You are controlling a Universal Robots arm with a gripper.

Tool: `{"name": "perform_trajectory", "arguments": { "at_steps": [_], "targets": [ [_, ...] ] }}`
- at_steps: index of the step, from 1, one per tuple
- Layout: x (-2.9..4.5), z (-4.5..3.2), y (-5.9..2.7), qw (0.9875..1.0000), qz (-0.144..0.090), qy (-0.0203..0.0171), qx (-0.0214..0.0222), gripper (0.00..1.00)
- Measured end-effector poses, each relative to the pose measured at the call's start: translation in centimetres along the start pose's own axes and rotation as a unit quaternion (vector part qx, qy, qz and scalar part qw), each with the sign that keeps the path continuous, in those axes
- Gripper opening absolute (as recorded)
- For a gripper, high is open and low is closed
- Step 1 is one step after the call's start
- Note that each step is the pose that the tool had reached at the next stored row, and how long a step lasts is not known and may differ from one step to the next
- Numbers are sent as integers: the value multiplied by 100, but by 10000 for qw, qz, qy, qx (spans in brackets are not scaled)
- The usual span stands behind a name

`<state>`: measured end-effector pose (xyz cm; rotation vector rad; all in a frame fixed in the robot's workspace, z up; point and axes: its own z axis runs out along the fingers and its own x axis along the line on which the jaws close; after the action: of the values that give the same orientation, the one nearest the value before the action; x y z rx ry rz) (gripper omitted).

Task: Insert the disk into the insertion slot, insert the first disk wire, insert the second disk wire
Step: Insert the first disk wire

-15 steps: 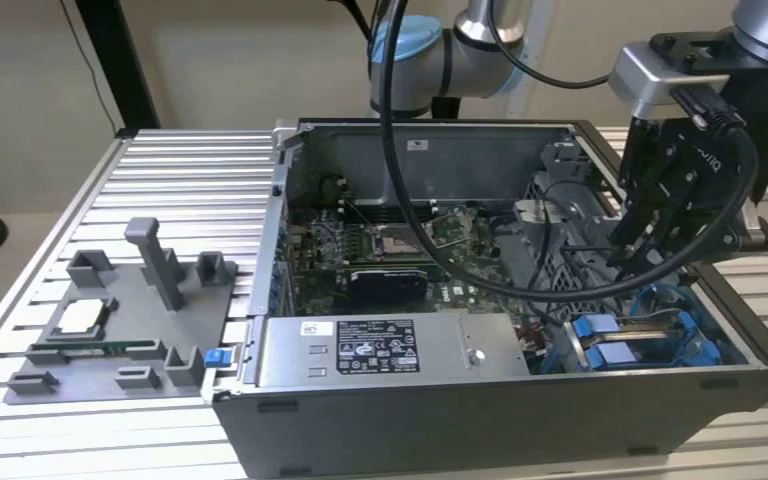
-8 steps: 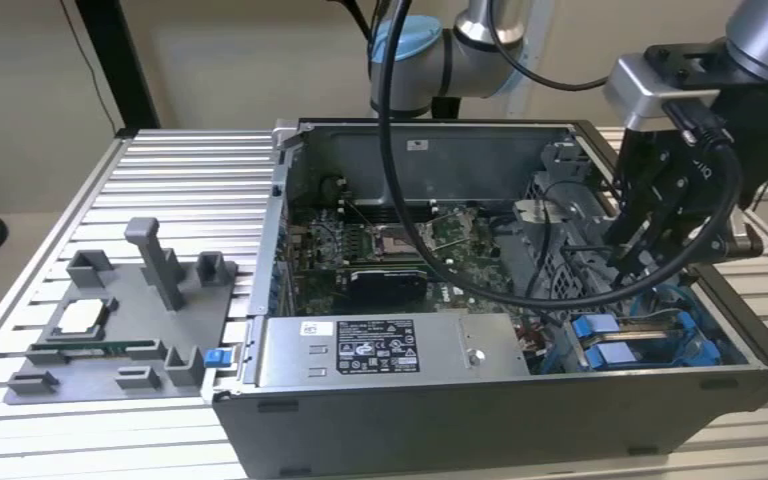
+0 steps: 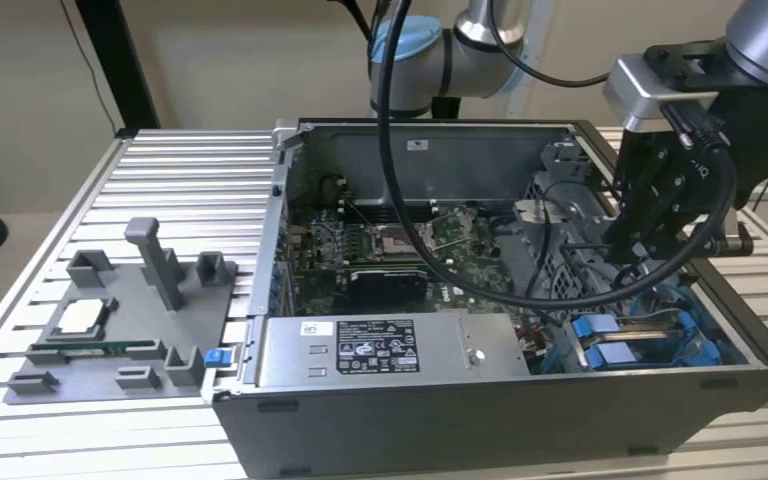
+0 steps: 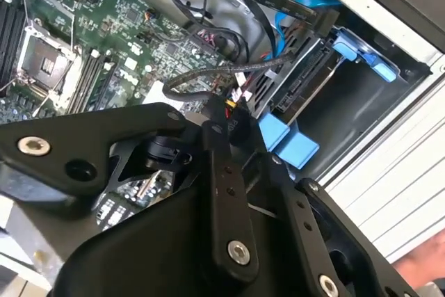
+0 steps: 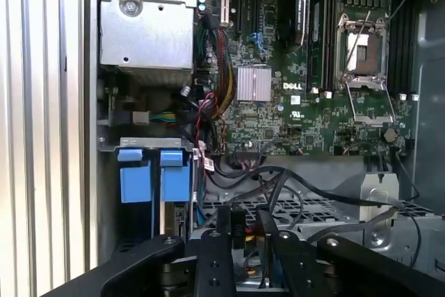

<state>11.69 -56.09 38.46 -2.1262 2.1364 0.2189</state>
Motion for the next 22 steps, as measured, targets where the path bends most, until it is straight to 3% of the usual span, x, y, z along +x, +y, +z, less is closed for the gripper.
{"name": "perform_trajectory", "arguments": {
  "at_steps": [12, 22],
  "targets": [
    [3, 17, -11, 10000, -1, 22, 0, 0],
    [12, 64, -59, 9999, 2, 156, 1, 0]
  ]
}}
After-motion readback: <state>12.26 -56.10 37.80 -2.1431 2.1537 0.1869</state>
